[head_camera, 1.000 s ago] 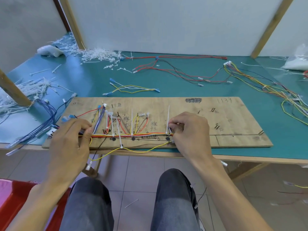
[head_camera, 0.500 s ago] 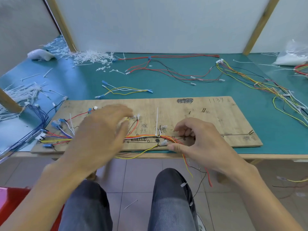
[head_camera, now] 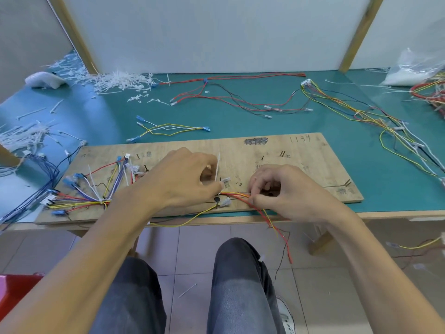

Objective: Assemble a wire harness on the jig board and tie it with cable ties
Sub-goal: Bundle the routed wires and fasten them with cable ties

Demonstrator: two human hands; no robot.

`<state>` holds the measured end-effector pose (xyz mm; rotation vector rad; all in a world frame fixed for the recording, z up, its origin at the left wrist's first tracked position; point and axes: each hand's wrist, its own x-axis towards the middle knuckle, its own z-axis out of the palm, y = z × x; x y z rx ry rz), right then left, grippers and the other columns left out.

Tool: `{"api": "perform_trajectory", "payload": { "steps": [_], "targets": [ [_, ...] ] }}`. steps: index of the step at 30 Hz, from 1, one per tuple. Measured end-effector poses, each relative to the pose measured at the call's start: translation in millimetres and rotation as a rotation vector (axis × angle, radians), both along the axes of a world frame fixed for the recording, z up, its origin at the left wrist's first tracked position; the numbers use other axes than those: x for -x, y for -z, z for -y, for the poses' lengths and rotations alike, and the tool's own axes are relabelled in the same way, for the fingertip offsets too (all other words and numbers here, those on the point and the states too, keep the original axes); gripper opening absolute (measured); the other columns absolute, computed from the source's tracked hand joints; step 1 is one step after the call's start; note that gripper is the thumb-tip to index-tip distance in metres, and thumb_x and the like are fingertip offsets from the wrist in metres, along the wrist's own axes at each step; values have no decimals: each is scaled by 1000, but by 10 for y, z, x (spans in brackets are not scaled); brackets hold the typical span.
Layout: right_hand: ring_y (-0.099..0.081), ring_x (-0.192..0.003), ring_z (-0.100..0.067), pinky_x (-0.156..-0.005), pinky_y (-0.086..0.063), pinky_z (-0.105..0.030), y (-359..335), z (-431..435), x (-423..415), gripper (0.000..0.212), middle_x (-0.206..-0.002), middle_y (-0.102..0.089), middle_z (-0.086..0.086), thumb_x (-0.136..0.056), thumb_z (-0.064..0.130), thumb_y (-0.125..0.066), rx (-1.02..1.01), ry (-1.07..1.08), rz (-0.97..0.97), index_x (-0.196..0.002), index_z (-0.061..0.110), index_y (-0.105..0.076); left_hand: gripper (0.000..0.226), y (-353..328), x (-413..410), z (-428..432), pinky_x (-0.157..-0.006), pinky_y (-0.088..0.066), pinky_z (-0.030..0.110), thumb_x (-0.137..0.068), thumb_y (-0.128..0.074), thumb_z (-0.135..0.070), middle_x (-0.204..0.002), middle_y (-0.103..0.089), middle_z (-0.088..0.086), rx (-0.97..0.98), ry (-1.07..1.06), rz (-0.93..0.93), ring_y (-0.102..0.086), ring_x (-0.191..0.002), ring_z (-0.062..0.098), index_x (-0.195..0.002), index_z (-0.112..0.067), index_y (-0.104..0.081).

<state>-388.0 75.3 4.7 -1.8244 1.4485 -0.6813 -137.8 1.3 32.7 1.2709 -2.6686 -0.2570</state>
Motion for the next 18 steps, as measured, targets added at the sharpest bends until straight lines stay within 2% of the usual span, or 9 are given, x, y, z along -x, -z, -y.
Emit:
{"api": "perform_trajectory", "payload": {
  "steps": [4,7,11,14,16,18],
  "targets": [
    [-65,-79,-17,-76,-53,-40,46,78,95,10,-92,-76,-4,-94,19,-78,-59,-3,142,-85,18,-74,38,-46,84,46,-71,-37,35,-88,-59,-64,-81,-75,-16,5,10,39,-56,-83,21,-111,-36,-45],
    [-61,-77,-15,-74,-53,-44,62,98,118,11,-89,-74,-13,-98,25,-74,-54,-14,137,-90,18,-73,49,-36,85,59,-75,-37,36,-87,-60,-67,-89,-77,-16,-6,4,36,-55,-88,21,-123,-38,-43],
    [-64,-76,-9,-75,-52,-37,45,92,73,10,-82,-74,3,-100,18,-72,-21,17,148,-91,13,-70,52,-30,115,52,-82,-43,38,-87,-62,-66,-96,-77,-10,20,11,81,-59,-98,25,-130,-40,-49],
    [-69,-75,-12,-71,-50,-28,36,48,15,8,-80,-76,0,-99,12,-72,59,71,164,-95,14,-66,56,-28,152,50,-88,-48,41,-86,-62,-68,-98,-76,-5,38,9,105,-61,-105,28,-134,-41,-51],
    [-70,-73,-11,-69,-48,-18,17,-12,-5,13,-79,-77,1,-95,11,-77,109,114,173,-99,18,-66,57,-15,180,43,-89,-48,42,-86,-61,-69,-98,-75,-3,52,-2,111,-60,-108,29,-135,-41,-52],
    [-72,-73,-9,-71,-50,-14,10,-94,6,19,-78,-77,4,-89,12,-84,146,157,146,-98,22,-71,58,-1,196,40,-91,-48,43,-86,-60,-70,-102,-76,-3,60,-27,108,-60,-111,31,-136,-41,-53]
  ]
}}
